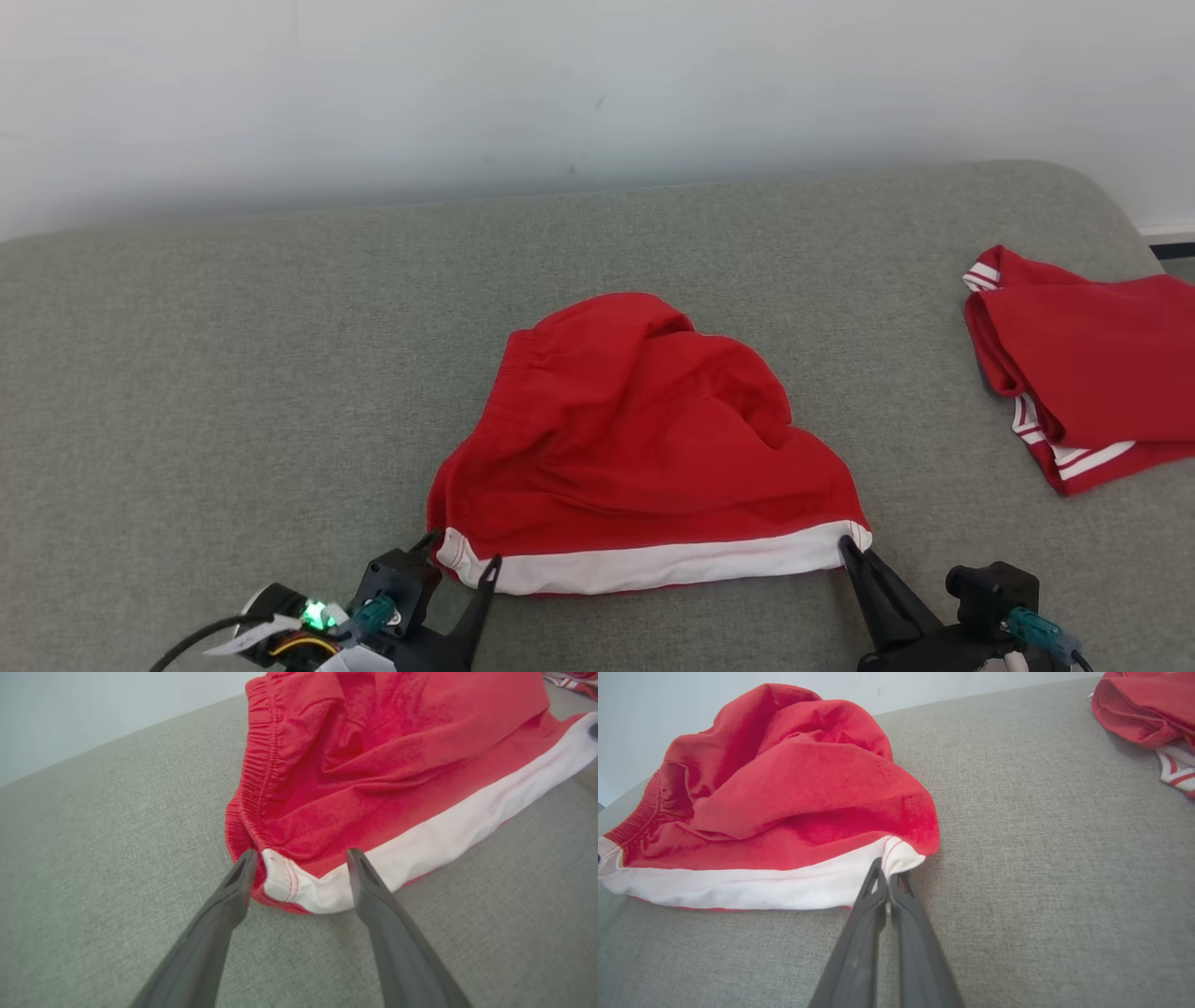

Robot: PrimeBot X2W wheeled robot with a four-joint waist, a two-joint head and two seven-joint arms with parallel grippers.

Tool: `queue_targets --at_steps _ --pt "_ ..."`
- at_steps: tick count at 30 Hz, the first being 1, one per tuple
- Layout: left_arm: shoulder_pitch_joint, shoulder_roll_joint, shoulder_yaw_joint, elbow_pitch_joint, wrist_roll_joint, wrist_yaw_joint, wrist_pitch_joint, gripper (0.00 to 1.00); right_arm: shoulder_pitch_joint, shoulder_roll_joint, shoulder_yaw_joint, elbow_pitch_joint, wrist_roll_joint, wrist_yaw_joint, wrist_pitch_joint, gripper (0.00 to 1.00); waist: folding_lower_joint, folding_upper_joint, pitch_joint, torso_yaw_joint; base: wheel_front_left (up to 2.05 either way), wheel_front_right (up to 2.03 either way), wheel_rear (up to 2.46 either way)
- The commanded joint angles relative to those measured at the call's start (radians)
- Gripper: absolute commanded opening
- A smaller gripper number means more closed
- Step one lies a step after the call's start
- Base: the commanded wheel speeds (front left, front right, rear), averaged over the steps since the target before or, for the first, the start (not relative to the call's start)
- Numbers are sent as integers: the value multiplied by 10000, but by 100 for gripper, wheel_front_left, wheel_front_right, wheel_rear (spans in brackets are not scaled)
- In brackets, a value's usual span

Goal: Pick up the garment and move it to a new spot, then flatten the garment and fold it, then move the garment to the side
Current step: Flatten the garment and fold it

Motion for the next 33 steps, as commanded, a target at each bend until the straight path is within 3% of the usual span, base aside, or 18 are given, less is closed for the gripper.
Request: queue_targets --at_steps 1,5,6,10,12,13,14,23,24,25,26,33 --pt "-155 19 13 105 -103 43 140 87 -47 20 -20 -9 -103 -27 -9 0 -1 0 24 -65 0 0 0" --pt "-257 60 -3 285 -209 81 447 70 -24 12 -85 -70 -170 -27 -9 0 -1 0 56 -144 0 0 0" --pt "-251 65 1 317 -231 93 519 51 -10 13 -107 -82 -192 -27 -8 0 -1 0 60 -160 0 0 0" --pt "-193 35 89 490 -390 274 945 42 64 11 -147 -117 -232 -27 -8 0 -1 0 48 -197 0 0 0" --pt "-143 47 85 632 -433 299 1238 31 83 3 -163 -132 -247 -27 -8 0 -1 0 30 -205 0 0 0" --pt "-87 -9 124 675 -560 326 1399 13 83 -4 -169 -145 -258 -27 -8 0 -1 0 20 -208 0 0 0" --pt "-42 -45 130 699 -653 309 1550 0 83 -13 -178 -161 -265 -27 -8 0 -1 0 5 -206 0 0 0" --pt "201 -359 547 137 -1987 169 1582 0 16 -248 -390 -692 -277 -27 -8 0 -1 0 -253 -165 0 0 0" --pt "230 -539 888 -193 -2920 77 1659 0 -56 -357 -526 -980 -182 -27 -8 0 -1 0 -350 -157 0 0 0" --pt "230 -539 888 -193 -2920 77 1659 0 -56 -357 -526 -980 -182 -27 -8 0 -1 0 -350 -157 0 0 0" --pt "132 -542 1148 -636 -3730 47 1789 0 -128 -485 -717 -1257 13 -27 -8 0 -1 0 -454 -151 0 0 0" --pt "-332 -396 1958 -1995 -6014 18 2505 0 -583 -1178 -1126 -2349 716 -27 326 0 -1 0 -778 -123 0 0 0"
